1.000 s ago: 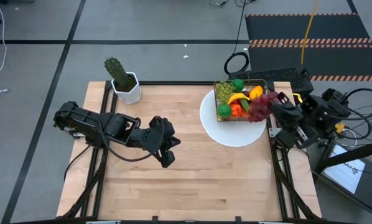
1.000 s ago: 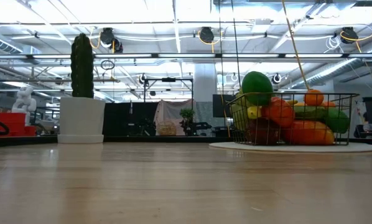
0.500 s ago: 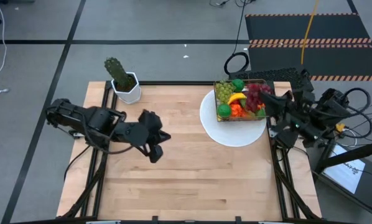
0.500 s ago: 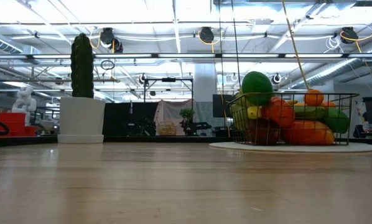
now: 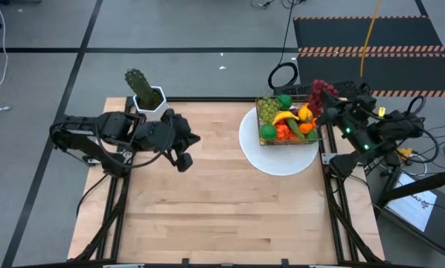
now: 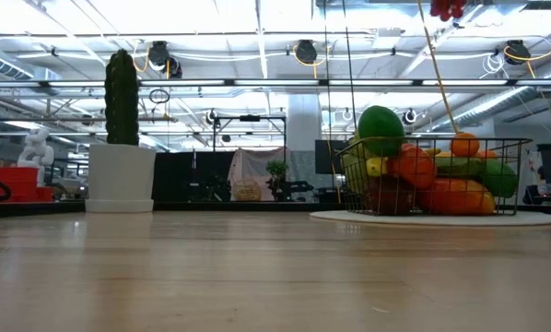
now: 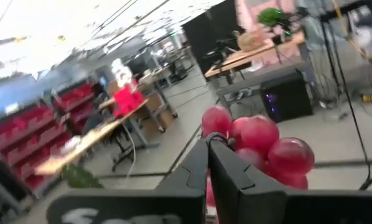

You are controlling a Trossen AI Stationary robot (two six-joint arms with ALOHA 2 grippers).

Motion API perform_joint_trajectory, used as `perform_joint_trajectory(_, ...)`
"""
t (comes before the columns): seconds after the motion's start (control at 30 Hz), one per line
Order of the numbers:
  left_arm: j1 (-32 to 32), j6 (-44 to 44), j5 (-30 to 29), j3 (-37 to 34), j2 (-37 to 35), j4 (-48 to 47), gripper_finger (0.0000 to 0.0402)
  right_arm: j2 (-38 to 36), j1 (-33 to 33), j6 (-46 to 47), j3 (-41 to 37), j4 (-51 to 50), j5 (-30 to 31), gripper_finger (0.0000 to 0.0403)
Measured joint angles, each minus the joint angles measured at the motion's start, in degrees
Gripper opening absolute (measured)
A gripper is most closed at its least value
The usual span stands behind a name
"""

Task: Build produce basket
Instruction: Put the red grapes into the gold wire basket

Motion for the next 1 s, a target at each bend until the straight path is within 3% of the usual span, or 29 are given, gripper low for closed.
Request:
perform_joint_trajectory(0.33,3.4,7.6,2.3,0.0,0.0,0.9,0.0021,-7.1,-7.2,17.0,-13.6,0.2,-1.2,0.0)
perform_joint_trajectory(0.5,4.2,8.8,6.6,0.0,0.0,0.9,0.0021,-5.9,-11.2,33.3,-17.8,0.6,-11.8,0.0)
perform_joint_trajectory(0.63,4.5,9.7,6.7,0.0,0.0,1.7,0.0021,0.9,-14.6,45.2,-17.8,0.0,-21.2,0.0)
perform_joint_trajectory(0.73,5.2,10.1,7.7,0.0,0.0,3.7,0.0021,6.4,-16.1,49.1,-16.5,-2.0,-24.7,0.0)
perform_joint_trajectory(0.83,5.8,9.6,9.1,0.0,0.0,5.3,0.0021,7.9,-17.3,49.7,-13.4,-8.6,-25.8,0.0)
perform_joint_trajectory(1.0,5.5,6.2,9.7,0.0,0.0,5.3,0.0021,6.2,-20.9,57.8,-4.9,-35.5,-28.5,0.0)
